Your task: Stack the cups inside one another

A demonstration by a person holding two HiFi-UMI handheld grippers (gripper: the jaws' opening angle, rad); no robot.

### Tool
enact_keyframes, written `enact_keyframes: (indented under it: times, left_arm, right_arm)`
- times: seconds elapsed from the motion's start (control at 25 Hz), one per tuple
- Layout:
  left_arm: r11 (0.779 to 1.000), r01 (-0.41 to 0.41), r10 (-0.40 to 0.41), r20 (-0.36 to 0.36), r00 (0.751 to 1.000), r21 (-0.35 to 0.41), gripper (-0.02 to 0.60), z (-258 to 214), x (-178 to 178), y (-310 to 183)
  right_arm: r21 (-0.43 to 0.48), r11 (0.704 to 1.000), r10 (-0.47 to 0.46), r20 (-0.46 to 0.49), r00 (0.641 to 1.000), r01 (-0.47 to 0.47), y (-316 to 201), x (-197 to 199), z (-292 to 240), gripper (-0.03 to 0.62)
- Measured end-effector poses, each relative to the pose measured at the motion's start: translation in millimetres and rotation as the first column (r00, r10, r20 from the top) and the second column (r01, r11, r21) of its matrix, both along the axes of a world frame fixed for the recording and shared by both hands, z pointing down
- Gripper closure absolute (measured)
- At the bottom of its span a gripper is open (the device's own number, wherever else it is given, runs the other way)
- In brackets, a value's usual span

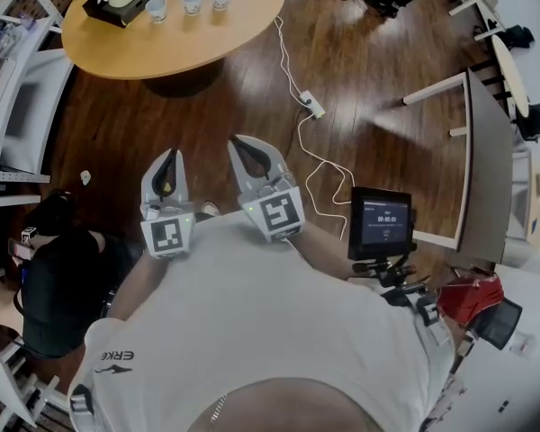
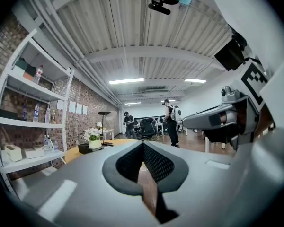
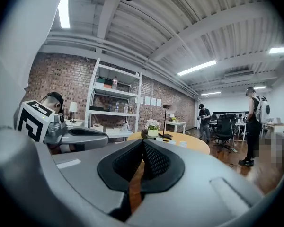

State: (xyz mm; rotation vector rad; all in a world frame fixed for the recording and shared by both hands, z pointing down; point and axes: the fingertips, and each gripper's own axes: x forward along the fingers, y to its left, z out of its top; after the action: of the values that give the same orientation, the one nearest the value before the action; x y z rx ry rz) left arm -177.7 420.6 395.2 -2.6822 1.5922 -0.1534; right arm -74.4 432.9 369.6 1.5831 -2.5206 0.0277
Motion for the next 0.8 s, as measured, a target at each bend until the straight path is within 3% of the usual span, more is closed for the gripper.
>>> enact_keyframes:
  times: [0.12,0.32,0.8]
  left_arm:
    - [1.0,-0.017,0.017,-0.009,1.0,-0.006,0.58,6.2,-15.4,-3.8]
    - [1.0,-0.025,0.026,-0.051,0.998,0.001,0.58,7.6,-16.3,-12.0]
    - [0.999,0.037,-0.037,0.0,0.999,-0.01,0.58,17.6,-3.5,-86.2]
  right_arm:
    - [-0.006,1.0,0.029,0.041,0.999,-0.029,-3.5,-18.2,0.5,0.58]
    - [-0.008,1.0,0.025,-0.025,0.999,-0.026,-7.9,-19.8,4.8,0.58]
    - [-0.008,1.0,0.01,0.017,1.0,-0.01,-84.5,3.6,20.0,0.58]
